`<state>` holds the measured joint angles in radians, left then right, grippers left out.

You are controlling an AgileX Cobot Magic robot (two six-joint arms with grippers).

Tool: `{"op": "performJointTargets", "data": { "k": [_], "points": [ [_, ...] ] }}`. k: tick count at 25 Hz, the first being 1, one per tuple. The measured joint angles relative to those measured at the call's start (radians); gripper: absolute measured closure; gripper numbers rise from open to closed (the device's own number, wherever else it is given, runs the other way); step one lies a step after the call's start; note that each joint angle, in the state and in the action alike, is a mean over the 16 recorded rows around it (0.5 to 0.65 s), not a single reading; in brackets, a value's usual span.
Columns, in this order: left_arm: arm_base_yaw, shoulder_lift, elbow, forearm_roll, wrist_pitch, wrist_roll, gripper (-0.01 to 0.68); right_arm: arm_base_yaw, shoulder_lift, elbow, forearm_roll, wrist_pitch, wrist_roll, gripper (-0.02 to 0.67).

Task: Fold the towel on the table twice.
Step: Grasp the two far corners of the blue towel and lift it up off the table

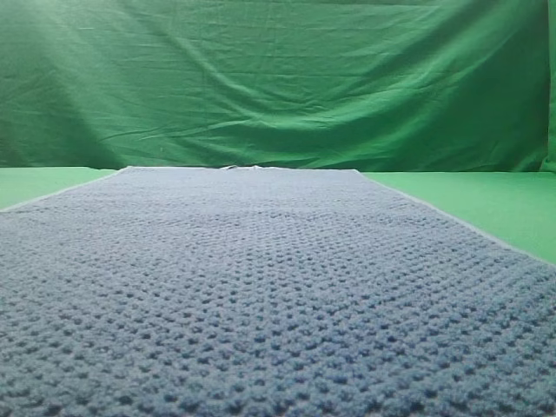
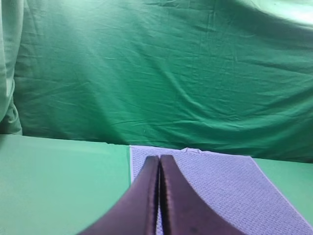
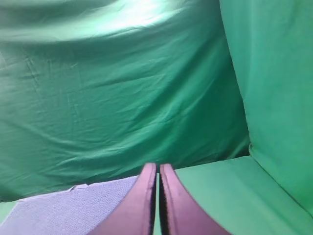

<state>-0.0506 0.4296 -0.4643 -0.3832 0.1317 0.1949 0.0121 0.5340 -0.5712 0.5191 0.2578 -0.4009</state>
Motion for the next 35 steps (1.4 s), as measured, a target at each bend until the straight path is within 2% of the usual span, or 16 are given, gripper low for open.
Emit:
{"op": "performJointTargets", "data": {
  "k": [8,16,25,35],
  "points": [
    [0.0,0.175,-0.084,0.001,0.134,-0.001,0.673,0.011,0.286,-0.212,-0.042,0.25,-0.056,0.649],
    [0.0,0.432,-0.24,0.012,0.302,-0.003,0.673,0.095,0.59,-0.393,-0.138,0.433,-0.046,0.649],
    [0.0,0.742,-0.434,0.045,0.446,0.002,0.673,0.197,0.912,-0.58,-0.22,0.54,0.057,0.649],
    [0.0,1.101,-0.636,0.073,0.527,0.038,0.673,0.222,1.252,-0.818,-0.249,0.653,0.189,0.649]
  ]
}}
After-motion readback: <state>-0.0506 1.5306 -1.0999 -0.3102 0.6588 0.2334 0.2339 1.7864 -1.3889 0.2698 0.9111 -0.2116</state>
